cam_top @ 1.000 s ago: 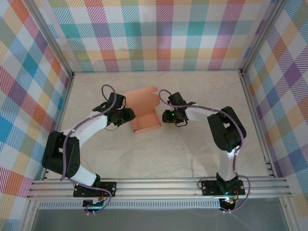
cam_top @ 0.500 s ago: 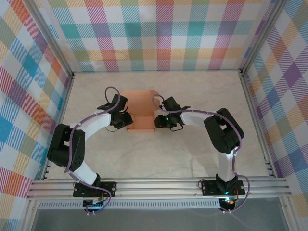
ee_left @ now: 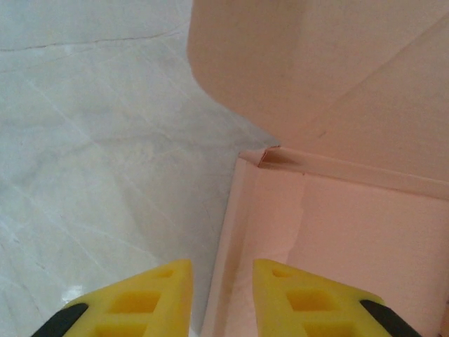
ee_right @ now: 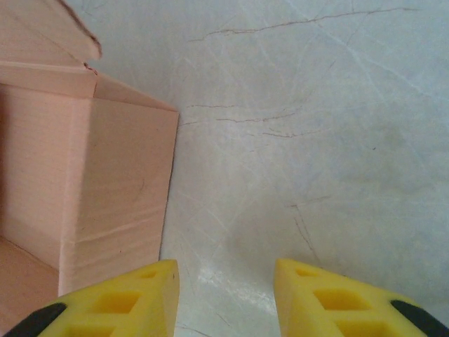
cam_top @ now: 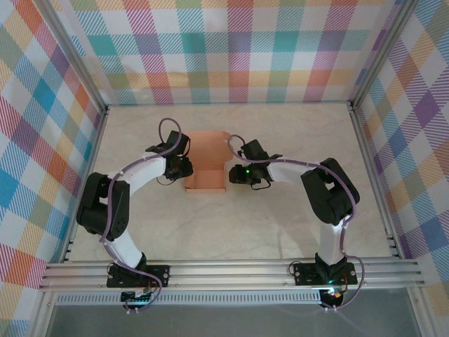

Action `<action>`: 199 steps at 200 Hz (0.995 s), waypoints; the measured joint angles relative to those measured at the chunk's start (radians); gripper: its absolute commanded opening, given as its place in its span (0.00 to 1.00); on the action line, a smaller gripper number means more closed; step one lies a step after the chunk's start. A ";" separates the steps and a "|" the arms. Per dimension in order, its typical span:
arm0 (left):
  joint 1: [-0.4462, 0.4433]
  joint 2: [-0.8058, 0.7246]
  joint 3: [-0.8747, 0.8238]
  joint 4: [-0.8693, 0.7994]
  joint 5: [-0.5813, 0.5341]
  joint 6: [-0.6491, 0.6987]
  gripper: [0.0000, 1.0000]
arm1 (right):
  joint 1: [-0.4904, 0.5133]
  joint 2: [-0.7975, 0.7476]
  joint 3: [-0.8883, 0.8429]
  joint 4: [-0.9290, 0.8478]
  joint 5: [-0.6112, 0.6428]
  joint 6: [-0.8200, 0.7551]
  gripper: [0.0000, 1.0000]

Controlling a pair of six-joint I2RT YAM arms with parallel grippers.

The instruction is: Fold the paper box

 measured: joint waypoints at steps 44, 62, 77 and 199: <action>0.000 0.051 0.026 -0.006 -0.005 0.031 0.20 | 0.000 0.000 0.000 0.006 -0.015 0.004 0.40; 0.000 0.061 0.026 -0.005 -0.004 0.033 0.19 | 0.000 0.000 0.000 0.007 -0.028 0.014 0.40; 0.000 0.069 0.026 -0.005 -0.002 0.033 0.16 | 0.000 0.000 0.001 0.007 -0.039 0.019 0.40; -0.059 0.150 0.118 -0.079 -0.118 0.068 0.00 | 0.000 0.025 0.008 0.029 -0.098 0.042 0.40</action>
